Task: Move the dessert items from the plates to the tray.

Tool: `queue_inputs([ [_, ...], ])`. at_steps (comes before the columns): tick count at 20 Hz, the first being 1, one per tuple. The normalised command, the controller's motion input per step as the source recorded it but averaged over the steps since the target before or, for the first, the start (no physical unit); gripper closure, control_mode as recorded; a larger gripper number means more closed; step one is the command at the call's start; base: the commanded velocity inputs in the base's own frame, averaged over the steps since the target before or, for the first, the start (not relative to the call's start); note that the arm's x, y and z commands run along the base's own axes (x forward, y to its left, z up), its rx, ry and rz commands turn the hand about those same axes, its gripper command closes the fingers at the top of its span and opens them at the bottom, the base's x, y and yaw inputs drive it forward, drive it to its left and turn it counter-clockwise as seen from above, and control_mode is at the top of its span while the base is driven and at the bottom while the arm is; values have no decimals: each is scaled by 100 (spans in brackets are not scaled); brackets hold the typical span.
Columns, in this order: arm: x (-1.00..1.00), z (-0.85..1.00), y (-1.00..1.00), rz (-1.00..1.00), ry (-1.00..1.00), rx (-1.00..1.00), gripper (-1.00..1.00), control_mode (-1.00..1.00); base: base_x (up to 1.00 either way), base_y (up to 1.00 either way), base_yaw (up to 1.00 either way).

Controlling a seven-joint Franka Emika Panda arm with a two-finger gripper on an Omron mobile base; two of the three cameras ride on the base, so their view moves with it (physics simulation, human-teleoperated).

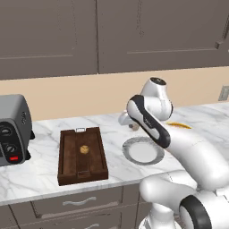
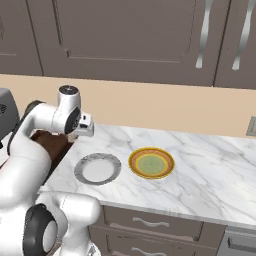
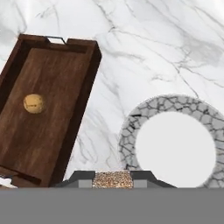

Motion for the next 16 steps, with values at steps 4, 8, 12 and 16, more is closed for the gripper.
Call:
queue_inputs([
  [4,-76,-33,100,25,-1,-9,100,-100,0,0,0],
  [8,-28,-42,100,21,0,-8,100,-100,0,0,0],
  [12,45,-21,100,5,0,-1,100,-100,0,0,0],
  [16,84,-3,94,-4,2,-1,100,-100,0,0,0],
])
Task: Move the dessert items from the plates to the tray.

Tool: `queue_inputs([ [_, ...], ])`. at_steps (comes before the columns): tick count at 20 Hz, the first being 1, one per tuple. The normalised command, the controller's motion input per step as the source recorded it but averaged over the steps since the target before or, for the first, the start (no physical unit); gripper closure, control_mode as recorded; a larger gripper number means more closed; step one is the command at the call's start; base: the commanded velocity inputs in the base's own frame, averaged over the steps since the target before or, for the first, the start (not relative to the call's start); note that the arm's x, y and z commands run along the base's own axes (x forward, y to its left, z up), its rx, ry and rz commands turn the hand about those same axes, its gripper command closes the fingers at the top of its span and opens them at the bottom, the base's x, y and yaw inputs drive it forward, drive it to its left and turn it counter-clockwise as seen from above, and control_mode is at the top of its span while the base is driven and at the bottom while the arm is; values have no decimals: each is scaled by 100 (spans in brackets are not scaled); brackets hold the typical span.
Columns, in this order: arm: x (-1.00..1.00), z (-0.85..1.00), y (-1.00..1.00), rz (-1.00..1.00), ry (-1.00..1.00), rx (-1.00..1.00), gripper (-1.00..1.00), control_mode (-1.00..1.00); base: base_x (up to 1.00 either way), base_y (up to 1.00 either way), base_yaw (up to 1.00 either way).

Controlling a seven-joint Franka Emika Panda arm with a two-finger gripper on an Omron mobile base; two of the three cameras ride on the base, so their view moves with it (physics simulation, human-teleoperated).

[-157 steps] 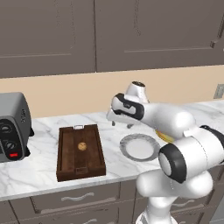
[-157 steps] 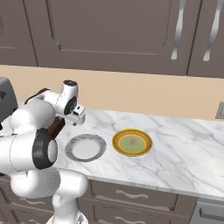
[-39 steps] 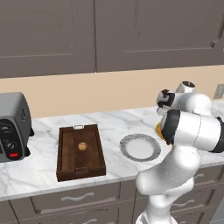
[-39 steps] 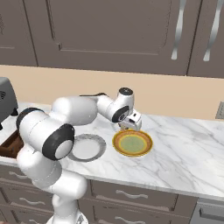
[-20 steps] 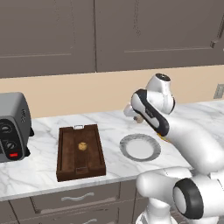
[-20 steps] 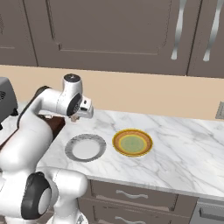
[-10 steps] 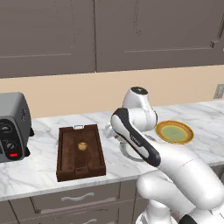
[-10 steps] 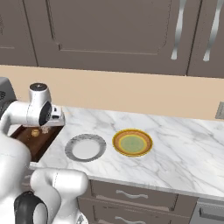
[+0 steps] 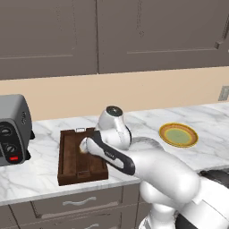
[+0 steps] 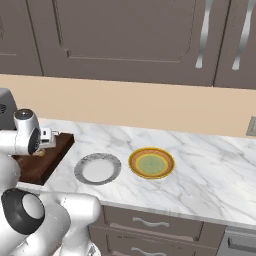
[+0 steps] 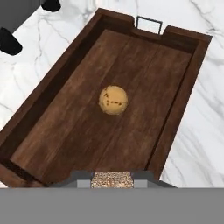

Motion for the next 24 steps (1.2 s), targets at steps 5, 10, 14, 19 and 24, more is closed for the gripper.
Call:
queue_inputs([
  [5,16,-51,34,-8,8,-14,100,-100,0,0,0],
  [10,1,-9,2,0,1,-1,-100,-100,0,0,0],
  [14,0,8,0,0,0,0,-100,-100,0,0,0],
  [19,-21,44,-4,0,-2,1,-100,-100,0,0,0],
  [24,-100,69,-57,3,-47,8,-100,-100,0,0,0],
])
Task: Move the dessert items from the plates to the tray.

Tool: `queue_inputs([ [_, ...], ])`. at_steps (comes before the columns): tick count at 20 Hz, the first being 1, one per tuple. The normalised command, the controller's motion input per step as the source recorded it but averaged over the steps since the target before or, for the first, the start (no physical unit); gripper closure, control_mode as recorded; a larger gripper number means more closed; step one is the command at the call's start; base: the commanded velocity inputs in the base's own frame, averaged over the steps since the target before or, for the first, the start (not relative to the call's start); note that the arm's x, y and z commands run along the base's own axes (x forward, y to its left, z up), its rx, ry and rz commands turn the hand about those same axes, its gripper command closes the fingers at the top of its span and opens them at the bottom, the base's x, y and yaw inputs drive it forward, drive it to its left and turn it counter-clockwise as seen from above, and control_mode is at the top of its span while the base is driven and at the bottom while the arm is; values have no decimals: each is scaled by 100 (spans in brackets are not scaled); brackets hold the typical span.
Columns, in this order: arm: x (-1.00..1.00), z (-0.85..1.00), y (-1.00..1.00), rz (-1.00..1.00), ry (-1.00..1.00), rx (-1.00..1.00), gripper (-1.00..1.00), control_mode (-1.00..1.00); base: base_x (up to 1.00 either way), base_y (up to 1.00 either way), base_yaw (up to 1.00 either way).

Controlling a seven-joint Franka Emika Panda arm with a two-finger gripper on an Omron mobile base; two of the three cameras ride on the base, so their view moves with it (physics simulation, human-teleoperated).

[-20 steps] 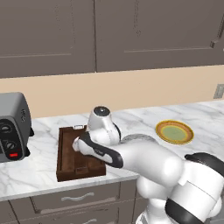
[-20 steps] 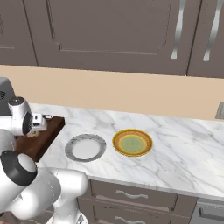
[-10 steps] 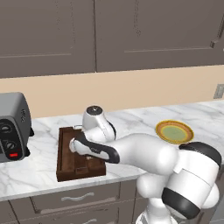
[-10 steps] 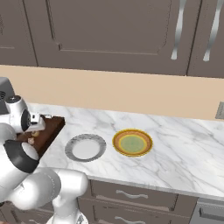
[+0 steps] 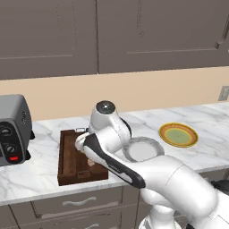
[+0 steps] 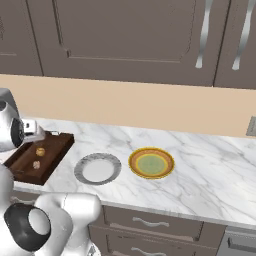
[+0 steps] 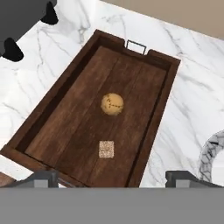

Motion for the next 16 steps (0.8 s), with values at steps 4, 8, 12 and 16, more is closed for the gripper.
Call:
queue_inputs([
  [4,-100,84,-87,2,-50,21,-100,-100,0,0,0],
  [8,-50,11,-54,-3,-17,9,-100,-100,0,0,0],
  [12,-36,7,-18,0,-23,15,-100,-100,0,0,0],
  [16,-100,54,-41,0,-67,19,-100,-100,0,0,0],
])
